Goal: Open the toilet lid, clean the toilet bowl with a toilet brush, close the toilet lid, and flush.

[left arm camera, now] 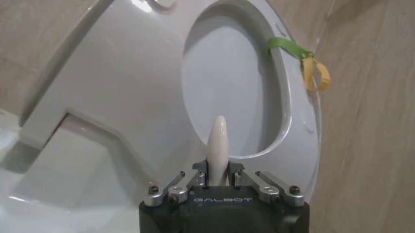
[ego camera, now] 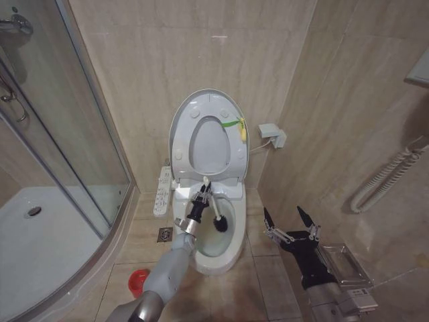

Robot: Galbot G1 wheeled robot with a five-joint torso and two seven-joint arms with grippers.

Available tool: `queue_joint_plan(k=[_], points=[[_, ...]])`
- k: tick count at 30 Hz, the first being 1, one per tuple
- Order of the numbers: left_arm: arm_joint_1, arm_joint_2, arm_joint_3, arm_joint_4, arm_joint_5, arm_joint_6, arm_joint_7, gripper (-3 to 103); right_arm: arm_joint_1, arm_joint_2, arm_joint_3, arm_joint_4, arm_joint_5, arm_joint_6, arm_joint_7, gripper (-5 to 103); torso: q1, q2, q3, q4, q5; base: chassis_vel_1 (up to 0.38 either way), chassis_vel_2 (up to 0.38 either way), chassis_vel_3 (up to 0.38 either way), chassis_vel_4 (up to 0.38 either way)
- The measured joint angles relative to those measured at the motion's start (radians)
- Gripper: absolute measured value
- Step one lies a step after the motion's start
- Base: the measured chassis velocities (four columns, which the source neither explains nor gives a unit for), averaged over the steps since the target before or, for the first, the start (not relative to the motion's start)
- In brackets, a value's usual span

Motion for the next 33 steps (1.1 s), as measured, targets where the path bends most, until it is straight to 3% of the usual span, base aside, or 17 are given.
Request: queue_joint_plan(k=[3, 7, 10, 13, 16, 19, 26, 29, 33], points=[[-0.003, 0.000, -0.002, 0.017, 0.051, -0.002, -0.005, 20, 0.000, 0.000, 0.000, 0.000, 0.000, 0.000, 0.000, 100, 0.000, 0.000, 0.000, 0.0000, 0.0003, 0.000, 0.000, 0.000, 0.000], [0.005, 0.000, -0.004, 0.026, 0.197, -0.008, -0.013, 20, 0.000, 0.000, 0.000, 0.000, 0.000, 0.000, 0.000, 100, 0.000, 0.000, 0.000, 0.0001, 0.0002, 0.000, 0.000, 0.000, 0.000], [0.006, 0.000, -0.003, 0.019, 0.218, -0.008, -0.013, 20, 0.000, 0.000, 0.000, 0.000, 0.000, 0.000, 0.000, 100, 0.000, 0.000, 0.000, 0.0001, 0.0002, 0.000, 0.000, 0.000, 0.000], [0.004, 0.000, -0.001, 0.005, 0.205, -0.004, -0.013, 20, 0.000, 0.000, 0.000, 0.000, 0.000, 0.000, 0.000, 100, 0.000, 0.000, 0.000, 0.0000, 0.0002, 0.000, 0.000, 0.000, 0.000], [-0.005, 0.000, 0.008, -0.041, 0.079, 0.033, -0.014, 20, 0.000, 0.000, 0.000, 0.000, 0.000, 0.000, 0.000, 100, 0.000, 0.000, 0.000, -0.0002, 0.0002, 0.000, 0.000, 0.000, 0.000], [-0.010, 0.000, 0.009, -0.025, 0.085, 0.038, -0.014, 20, 0.000, 0.000, 0.000, 0.000, 0.000, 0.000, 0.000, 100, 0.000, 0.000, 0.000, -0.0001, 0.0003, 0.000, 0.000, 0.000, 0.000], [0.007, 0.000, -0.002, 0.018, 0.256, 0.028, -0.022, 20, 0.000, 0.000, 0.000, 0.000, 0.000, 0.000, 0.000, 100, 0.000, 0.000, 0.000, 0.0003, 0.0003, 0.000, 0.000, 0.000, 0.000], [0.009, 0.000, 0.001, 0.009, 0.238, 0.030, -0.022, 20, 0.000, 0.000, 0.000, 0.000, 0.000, 0.000, 0.000, 100, 0.000, 0.000, 0.000, 0.0003, 0.0002, 0.000, 0.000, 0.000, 0.000], [-0.001, 0.000, 0.011, -0.025, 0.127, 0.049, -0.026, 20, 0.000, 0.000, 0.000, 0.000, 0.000, 0.000, 0.000, 100, 0.000, 0.000, 0.000, -0.0002, 0.0002, 0.000, 0.000, 0.000, 0.000]])
